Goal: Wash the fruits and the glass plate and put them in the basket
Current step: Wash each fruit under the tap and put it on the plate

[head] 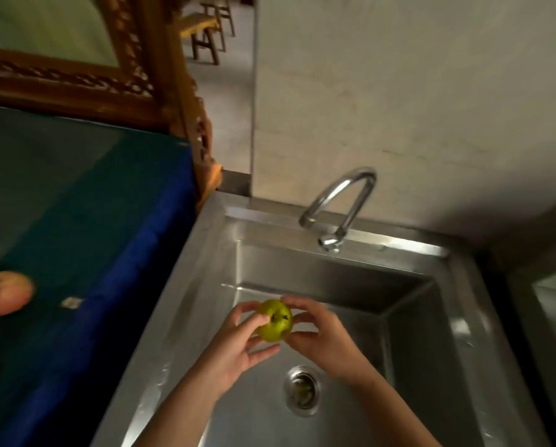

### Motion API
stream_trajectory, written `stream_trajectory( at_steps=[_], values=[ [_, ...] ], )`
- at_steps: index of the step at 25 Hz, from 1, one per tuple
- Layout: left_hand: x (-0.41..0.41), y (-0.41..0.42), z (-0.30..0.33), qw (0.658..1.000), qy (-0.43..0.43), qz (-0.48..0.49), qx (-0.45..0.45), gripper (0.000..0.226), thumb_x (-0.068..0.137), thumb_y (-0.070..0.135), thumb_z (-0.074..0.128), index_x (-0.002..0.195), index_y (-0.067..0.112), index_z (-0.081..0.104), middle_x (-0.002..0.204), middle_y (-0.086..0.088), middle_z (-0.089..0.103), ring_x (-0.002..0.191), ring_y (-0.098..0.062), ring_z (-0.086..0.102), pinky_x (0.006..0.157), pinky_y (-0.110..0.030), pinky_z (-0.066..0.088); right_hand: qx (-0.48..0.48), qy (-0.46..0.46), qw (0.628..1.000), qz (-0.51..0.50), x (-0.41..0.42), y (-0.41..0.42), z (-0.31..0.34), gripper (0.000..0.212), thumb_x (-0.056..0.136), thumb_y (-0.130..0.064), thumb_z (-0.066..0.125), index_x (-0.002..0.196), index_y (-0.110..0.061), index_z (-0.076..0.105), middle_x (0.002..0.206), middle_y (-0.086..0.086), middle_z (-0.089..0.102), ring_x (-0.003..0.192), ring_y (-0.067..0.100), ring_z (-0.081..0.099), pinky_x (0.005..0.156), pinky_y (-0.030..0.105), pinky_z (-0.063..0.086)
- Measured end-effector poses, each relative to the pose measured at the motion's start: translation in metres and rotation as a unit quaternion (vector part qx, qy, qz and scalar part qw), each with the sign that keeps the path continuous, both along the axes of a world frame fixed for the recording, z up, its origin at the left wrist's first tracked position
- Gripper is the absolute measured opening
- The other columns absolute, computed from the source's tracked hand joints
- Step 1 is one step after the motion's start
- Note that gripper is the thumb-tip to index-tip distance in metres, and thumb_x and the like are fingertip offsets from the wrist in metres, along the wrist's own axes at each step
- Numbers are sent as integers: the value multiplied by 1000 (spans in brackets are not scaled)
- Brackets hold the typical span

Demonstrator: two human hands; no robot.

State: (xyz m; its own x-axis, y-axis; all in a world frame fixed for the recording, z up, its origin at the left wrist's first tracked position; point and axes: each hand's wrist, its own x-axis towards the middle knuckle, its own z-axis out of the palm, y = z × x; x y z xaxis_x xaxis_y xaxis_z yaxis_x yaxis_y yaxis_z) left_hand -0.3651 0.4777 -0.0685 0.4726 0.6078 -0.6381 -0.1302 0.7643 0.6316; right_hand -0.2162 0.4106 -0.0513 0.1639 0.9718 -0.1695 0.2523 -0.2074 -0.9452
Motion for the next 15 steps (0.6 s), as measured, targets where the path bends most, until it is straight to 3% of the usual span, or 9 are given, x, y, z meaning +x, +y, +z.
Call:
stream_trajectory(
  at_steps=[2,4,5,6,8,10,15],
  values=[
    [30,-2,-6,998,-20,32,-55,12,84,7,53,86,19,56,86,-11,67,71,-21,68,51,-28,57,-19,87,994,-60,37,-2,-7,32,82,6,57,104,-17,60,110,8,64,94,8,67,73,14,52],
    [55,0,-9,990,-44,89,-105,13,84,8,52,96,12,54,93,-18,61,78,-25,63,50,-28,58,-48,216,957,-189,71,7,-20,25,89,4,44,101,-10,60,120,29,58,112,33,59,91,33,50],
    [62,4,-10,985,-52,115,-115,19,84,9,53,102,11,53,98,-20,58,81,-27,62,50,-28,58,-67,282,928,-235,82,17,-27,24,92,3,37,107,2,56,129,38,46,121,45,47,104,46,39],
    [67,7,-12,982,-58,134,-117,22,83,9,54,105,11,52,100,-21,57,82,-27,61,50,-28,58,-83,342,897,-268,90,29,-32,30,94,0,33,117,12,46,136,40,36,128,50,35,111,51,28],
    [74,13,-14,981,-61,150,-106,18,83,8,55,100,11,54,100,-19,58,82,-26,61,51,-28,58,-115,437,833,-319,101,57,-36,37,95,-6,30,129,9,36,145,29,32,134,41,32,114,45,25],
    [76,17,-17,982,-56,156,-90,9,82,7,56,90,13,56,97,-17,60,82,-24,62,52,-28,58,-135,471,803,-339,108,83,-35,35,94,-7,30,127,5,38,146,25,33,134,36,34,112,40,28],
    [70,24,-25,977,-53,192,-73,9,82,9,60,87,16,59,98,-13,62,80,-20,66,55,-27,58,-190,445,812,-326,127,114,-19,39,91,-1,29,127,13,35,138,29,41,127,35,45,107,38,38]
  ],
)
